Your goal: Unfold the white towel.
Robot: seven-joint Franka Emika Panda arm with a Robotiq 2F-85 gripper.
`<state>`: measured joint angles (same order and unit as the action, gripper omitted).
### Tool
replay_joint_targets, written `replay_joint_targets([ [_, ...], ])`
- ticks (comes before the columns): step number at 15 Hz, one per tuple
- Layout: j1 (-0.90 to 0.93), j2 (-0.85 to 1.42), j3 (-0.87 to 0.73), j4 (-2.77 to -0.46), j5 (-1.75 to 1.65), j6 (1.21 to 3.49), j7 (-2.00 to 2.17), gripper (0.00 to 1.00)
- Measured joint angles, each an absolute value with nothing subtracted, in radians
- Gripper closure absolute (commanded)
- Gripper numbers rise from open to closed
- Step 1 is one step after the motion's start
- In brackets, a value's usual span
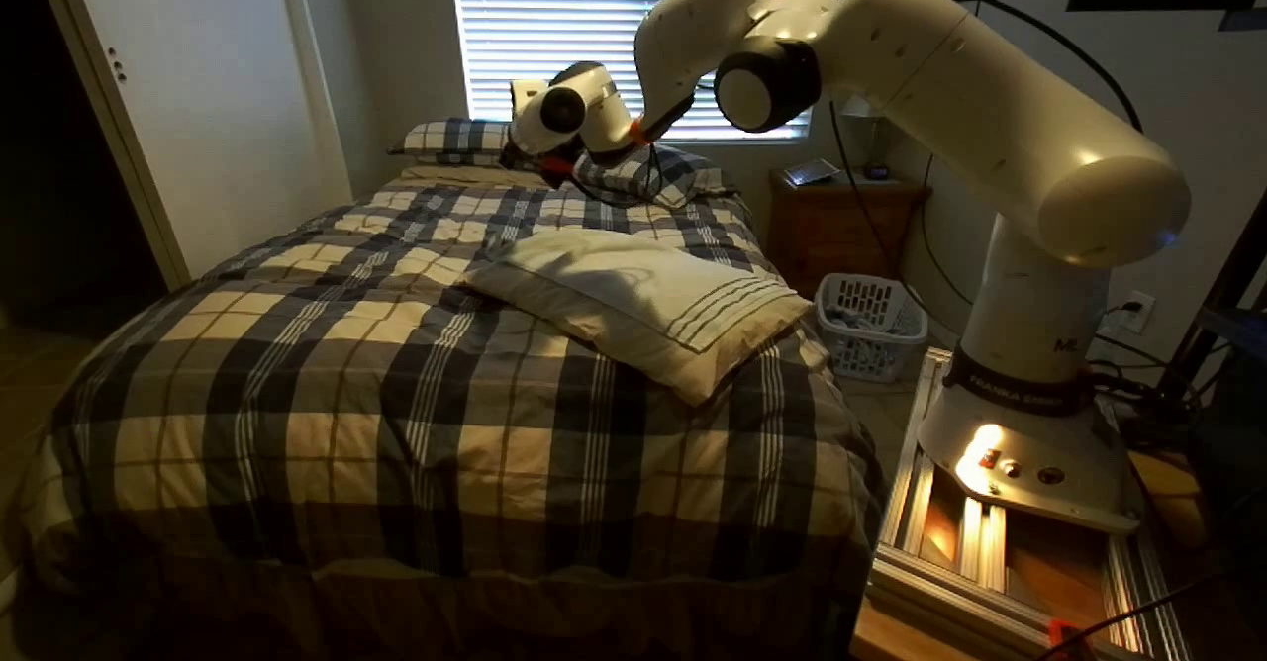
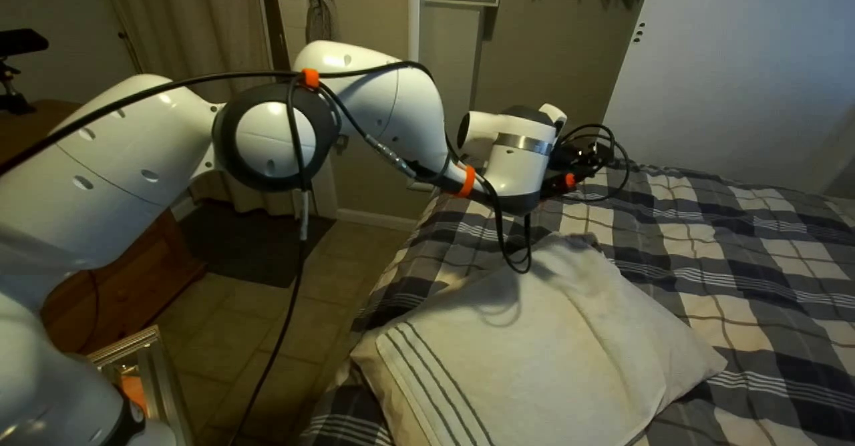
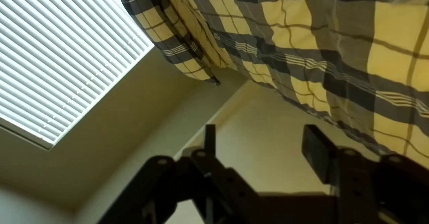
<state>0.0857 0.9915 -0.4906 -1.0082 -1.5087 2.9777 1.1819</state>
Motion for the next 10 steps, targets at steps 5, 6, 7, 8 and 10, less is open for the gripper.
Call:
replay_joint_targets([
  [5,0.099,0.972,-0.517,-1.000,-1.517,2.978,1.302,0.00],
  [6,0.099,0.959,-0.512,-1.024,-1.501,2.978,1.311,0.00],
  [7,0.098,0.941,-0.506,-1.057,-1.479,2.976,1.314,0.00],
  [8,0.097,0.919,-0.500,-1.099,-1.454,2.976,1.314,0.00],
  [10,0.092,0.866,-0.490,-1.194,-1.405,2.976,1.314,0.00],
])
